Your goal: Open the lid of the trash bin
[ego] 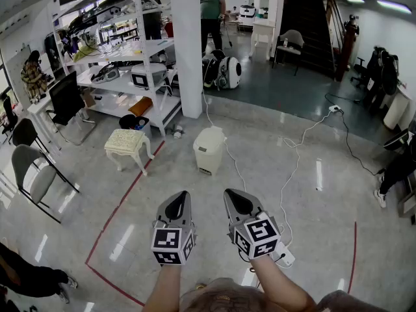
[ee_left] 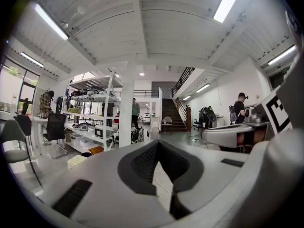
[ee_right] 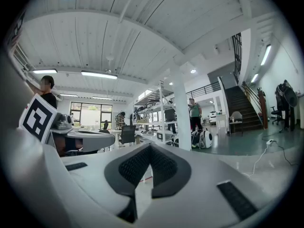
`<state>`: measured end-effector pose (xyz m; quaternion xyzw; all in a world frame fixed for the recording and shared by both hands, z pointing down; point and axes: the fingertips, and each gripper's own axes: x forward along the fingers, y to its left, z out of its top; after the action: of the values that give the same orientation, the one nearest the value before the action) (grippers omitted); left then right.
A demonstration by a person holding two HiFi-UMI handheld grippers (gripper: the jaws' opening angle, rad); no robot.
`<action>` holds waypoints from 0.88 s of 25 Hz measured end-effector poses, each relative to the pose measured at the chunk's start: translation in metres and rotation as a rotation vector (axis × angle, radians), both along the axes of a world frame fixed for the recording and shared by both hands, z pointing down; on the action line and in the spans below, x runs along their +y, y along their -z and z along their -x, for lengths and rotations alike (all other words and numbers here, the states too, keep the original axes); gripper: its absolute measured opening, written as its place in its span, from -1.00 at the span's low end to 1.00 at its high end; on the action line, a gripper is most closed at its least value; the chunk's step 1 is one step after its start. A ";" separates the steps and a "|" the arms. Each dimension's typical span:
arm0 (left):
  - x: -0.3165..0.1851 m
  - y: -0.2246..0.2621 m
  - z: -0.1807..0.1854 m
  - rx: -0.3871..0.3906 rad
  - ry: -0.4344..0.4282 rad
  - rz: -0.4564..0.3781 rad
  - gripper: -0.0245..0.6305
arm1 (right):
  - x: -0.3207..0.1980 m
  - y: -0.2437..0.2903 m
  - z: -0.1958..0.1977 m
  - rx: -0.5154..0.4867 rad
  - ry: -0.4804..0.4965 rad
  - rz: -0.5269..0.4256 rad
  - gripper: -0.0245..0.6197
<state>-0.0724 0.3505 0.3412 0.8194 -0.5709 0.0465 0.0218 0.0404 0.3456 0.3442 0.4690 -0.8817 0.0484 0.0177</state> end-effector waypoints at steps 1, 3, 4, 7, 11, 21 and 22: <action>-0.001 0.002 -0.001 -0.001 -0.001 -0.001 -0.96 | -0.001 0.002 -0.001 0.000 -0.001 0.001 -0.83; -0.003 0.004 -0.002 -0.003 -0.001 -0.001 -0.96 | -0.003 0.004 -0.002 -0.002 -0.002 0.001 -0.83; -0.004 0.004 -0.003 -0.005 0.000 0.000 -0.96 | -0.004 0.004 -0.002 -0.004 0.000 0.002 -0.83; -0.002 0.003 -0.006 -0.009 0.002 0.005 -0.96 | -0.002 0.007 -0.006 -0.021 0.006 -0.004 -0.82; 0.000 0.005 -0.012 -0.021 0.009 0.011 -0.96 | 0.004 0.015 -0.013 -0.031 0.023 -0.012 -0.82; -0.001 -0.008 -0.023 -0.021 0.047 0.019 -0.96 | 0.005 0.002 -0.035 -0.028 0.043 0.002 -0.82; 0.000 -0.009 -0.025 -0.022 0.049 0.017 -0.96 | 0.006 0.001 -0.035 -0.028 0.049 0.001 -0.82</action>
<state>-0.0478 0.3507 0.3499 0.8043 -0.5907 0.0600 0.0237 0.0755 0.3517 0.3437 0.4465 -0.8931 0.0548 0.0069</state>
